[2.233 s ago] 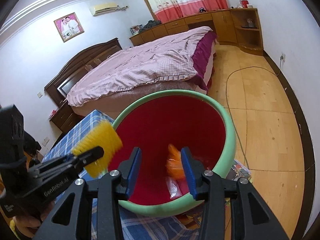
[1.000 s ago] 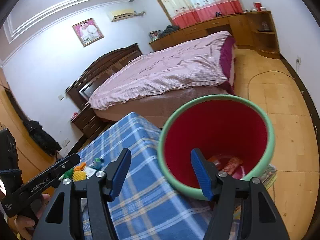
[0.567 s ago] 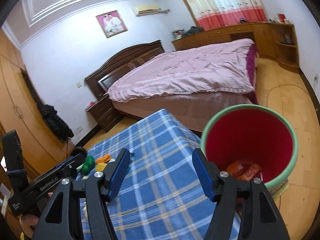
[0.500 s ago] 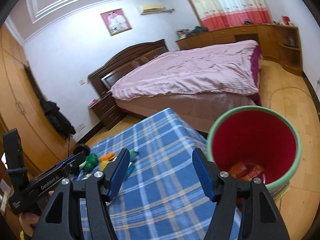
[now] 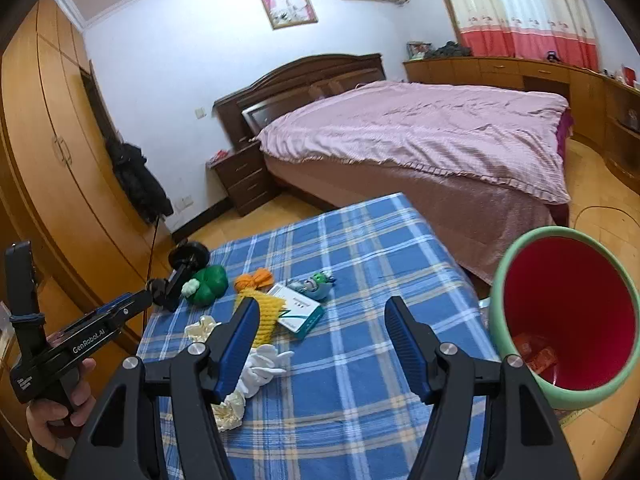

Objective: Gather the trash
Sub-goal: 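Move both tools back to table toward crumpled paper and second foam net, then grasp crumpled cream paper with left tool while right tool grasps yellow foam net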

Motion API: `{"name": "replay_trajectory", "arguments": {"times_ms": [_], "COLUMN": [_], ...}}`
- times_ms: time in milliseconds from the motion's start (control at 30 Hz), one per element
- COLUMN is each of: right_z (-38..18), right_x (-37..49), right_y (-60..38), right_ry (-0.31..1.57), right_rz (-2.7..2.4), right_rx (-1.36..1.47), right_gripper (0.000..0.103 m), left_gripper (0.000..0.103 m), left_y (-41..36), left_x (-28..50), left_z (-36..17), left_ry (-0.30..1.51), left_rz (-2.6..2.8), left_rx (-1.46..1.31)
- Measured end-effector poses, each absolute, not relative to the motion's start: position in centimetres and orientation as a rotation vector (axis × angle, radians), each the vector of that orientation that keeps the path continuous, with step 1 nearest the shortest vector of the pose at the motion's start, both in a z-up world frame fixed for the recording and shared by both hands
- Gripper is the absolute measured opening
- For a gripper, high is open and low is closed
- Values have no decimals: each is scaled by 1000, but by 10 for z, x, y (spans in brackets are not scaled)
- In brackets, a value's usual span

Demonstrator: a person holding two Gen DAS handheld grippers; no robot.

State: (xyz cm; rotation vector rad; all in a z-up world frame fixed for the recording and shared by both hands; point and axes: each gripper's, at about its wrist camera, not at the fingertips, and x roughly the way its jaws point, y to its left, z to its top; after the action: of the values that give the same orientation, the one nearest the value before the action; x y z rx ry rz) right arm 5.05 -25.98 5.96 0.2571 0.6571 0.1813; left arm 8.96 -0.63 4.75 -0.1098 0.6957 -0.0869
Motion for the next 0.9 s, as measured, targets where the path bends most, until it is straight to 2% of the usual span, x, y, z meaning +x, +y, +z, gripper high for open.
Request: {"name": "replay_trajectory", "arguments": {"times_ms": [233,900], "right_z": [49,-5], "right_x": [74,121], "right_y": [-237,-206], "right_ry": [710,865], "right_rz": [208,245], "right_rx": [222,202], "right_gripper": [68,68], "left_gripper": [39,39], "left_y": [14,12], "left_x": [106,146], "left_z": [16,-62], "left_ry": [779,981], "left_rz": [-60,-48], "left_rx": [-166,-237]}}
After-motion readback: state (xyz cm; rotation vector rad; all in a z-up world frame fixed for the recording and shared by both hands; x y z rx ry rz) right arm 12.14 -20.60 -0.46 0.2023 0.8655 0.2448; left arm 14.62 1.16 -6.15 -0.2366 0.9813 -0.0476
